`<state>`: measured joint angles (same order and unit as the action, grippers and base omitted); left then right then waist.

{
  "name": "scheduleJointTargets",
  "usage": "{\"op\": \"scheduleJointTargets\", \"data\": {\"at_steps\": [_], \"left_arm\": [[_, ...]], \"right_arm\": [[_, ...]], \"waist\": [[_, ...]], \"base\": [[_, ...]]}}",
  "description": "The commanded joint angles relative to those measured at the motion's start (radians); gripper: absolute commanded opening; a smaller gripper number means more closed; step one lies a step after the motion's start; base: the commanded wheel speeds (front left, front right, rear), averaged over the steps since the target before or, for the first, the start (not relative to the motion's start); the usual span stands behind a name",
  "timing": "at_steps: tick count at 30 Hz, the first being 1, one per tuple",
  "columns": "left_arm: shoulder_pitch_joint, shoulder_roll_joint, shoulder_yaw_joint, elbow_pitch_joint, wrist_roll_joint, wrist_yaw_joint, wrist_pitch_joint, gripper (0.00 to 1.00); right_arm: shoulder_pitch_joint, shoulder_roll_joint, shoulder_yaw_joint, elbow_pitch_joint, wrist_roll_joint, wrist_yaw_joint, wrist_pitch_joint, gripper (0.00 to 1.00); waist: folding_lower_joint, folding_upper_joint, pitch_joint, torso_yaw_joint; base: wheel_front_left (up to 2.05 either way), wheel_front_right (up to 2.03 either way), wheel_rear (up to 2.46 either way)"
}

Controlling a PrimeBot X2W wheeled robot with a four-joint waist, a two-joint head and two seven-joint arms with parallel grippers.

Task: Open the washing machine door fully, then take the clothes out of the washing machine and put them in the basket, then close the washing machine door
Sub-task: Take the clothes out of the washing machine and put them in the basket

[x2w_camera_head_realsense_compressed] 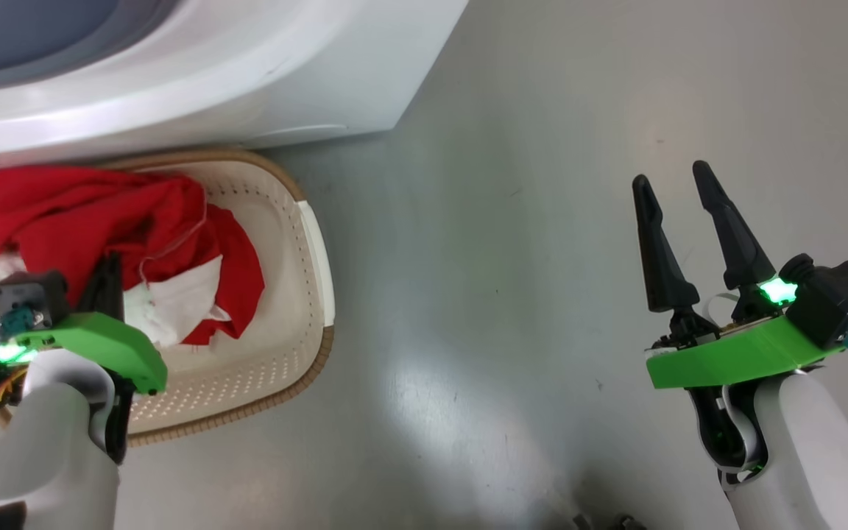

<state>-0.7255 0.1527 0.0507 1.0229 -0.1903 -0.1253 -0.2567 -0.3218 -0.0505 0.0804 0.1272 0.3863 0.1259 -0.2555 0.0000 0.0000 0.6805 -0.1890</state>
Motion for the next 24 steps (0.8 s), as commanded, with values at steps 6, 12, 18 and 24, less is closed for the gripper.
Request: {"op": "scheduleJointTargets", "data": {"at_steps": [6, 12, 18, 24], "left_arm": [[-0.049, 0.053, 0.004, 0.073, 0.012, -0.005, -0.005, 0.0], [-0.086, 0.056, -0.02, 0.11, 0.008, -0.005, -0.005, 0.0], [-0.134, 0.053, -0.068, 0.177, -0.023, -0.005, -0.005, 0.0], [-0.156, 0.059, -0.107, 0.204, -0.062, -0.005, -0.005, 0.0]], "right_arm": [[-0.018, 0.0, 0.03, -0.034, 0.011, 0.005, -0.006, 1.0], [-0.028, 0.0, 0.033, -0.042, 0.012, 0.005, -0.006, 1.0], [-0.043, 0.0, 0.039, -0.046, 0.013, 0.005, -0.006, 1.0], [-0.051, 0.0, 0.042, -0.046, 0.013, 0.005, -0.006, 1.0]], "waist": [[0.0, 0.0, 0.063, -0.007], [0.0, 0.0, 0.102, -0.012], [0.0, 0.0, 0.146, -0.016], [0.0, 0.0, 0.154, -0.018]], "base": [[0.0, 0.0, 0.0], [0.0, 0.0, 0.0], [0.0, 0.0, 0.0], [0.0, 0.0, 0.0]]}}
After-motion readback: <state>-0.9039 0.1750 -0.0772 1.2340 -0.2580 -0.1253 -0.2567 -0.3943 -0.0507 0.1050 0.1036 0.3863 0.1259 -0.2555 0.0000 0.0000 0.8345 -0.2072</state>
